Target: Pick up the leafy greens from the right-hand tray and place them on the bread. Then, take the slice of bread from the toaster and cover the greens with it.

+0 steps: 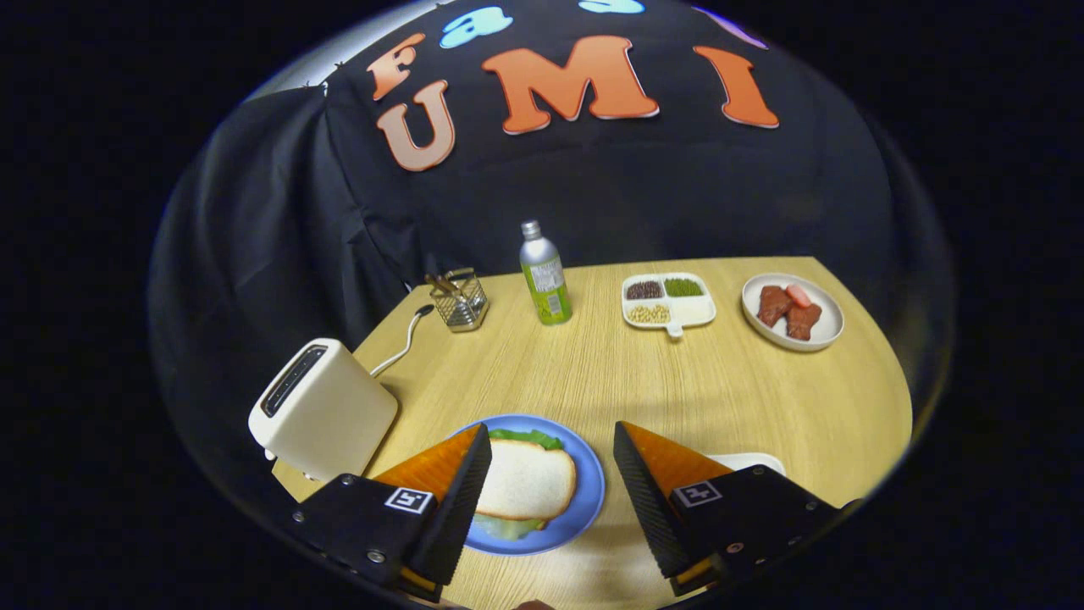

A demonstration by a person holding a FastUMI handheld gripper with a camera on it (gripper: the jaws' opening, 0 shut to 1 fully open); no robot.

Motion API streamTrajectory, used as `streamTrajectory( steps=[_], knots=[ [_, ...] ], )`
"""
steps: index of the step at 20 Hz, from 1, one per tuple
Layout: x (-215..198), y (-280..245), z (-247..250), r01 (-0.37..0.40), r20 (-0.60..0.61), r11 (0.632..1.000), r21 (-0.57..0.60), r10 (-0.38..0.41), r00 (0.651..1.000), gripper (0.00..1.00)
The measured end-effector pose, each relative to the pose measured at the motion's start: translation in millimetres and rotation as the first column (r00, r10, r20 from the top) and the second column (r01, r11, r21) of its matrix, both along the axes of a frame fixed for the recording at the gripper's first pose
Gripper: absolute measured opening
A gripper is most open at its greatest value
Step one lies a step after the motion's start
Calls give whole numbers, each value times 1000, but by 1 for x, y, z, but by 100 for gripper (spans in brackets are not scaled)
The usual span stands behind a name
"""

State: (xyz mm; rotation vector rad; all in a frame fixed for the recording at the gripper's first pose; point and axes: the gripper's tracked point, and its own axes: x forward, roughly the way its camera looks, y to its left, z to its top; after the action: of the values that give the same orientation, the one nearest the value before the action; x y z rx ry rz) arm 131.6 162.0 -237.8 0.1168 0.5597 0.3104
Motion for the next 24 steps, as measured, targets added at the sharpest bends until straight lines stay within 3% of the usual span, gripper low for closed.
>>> streamTrajectory(
  steps=[6,12,24],
  knots=[
    [-21,-18,102,10,237,1000,24,-15,971,93],
    [-53,-60,190,93,444,995,-28,-71,893,94],
    [-110,-92,239,179,543,981,-77,-109,832,97]
  ],
)
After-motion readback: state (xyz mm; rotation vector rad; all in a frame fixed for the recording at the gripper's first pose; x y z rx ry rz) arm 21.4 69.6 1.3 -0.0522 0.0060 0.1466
